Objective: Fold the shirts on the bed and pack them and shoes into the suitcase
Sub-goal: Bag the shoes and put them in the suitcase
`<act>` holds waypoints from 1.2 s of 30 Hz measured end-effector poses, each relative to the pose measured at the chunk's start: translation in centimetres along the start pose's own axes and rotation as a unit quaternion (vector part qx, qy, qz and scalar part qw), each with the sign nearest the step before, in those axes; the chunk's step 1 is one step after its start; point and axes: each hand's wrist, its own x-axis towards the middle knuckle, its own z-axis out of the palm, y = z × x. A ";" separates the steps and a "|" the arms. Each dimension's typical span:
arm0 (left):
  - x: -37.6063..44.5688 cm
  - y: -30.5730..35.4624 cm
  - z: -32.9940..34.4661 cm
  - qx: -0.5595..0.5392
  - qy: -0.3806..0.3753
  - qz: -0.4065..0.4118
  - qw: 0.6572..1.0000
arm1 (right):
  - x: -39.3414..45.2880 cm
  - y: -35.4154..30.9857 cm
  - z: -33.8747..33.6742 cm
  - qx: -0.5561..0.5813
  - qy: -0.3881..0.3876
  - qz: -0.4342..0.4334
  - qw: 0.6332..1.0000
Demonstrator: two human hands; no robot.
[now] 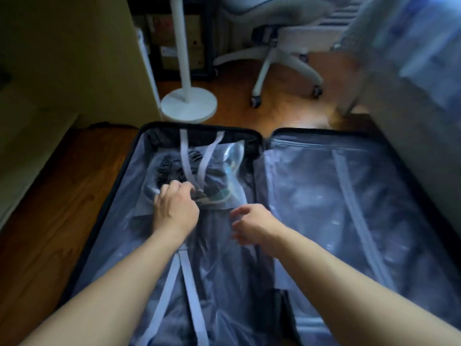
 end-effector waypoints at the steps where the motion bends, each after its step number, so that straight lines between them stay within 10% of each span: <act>1: -0.9 3.3 -1.5 -0.031 -0.024 0.007 0.999 | -3.8 0.3 -2.6 0.011 0.022 0.022 0.999; 8: -21.2 33.5 -12.3 -0.144 -0.271 0.277 0.911 | -38.2 6.0 -19.5 0.068 0.267 0.022 0.961; 14: -45.3 45.7 -21.9 -0.247 -0.338 0.494 0.763 | -64.5 13.3 -23.9 0.220 0.589 0.002 0.778; 20: -64.0 52.3 -27.9 -0.221 -0.359 0.631 0.651 | -83.9 19.2 -20.9 0.201 0.709 0.028 0.675; 31: -106.0 37.0 -21.9 -0.075 -0.538 0.778 0.317 | -105.6 43.0 10.4 0.241 0.838 0.309 0.380; 36: -107.9 28.4 -15.0 0.010 -0.598 0.740 0.307 | -102.8 47.6 25.5 0.277 0.821 0.453 0.208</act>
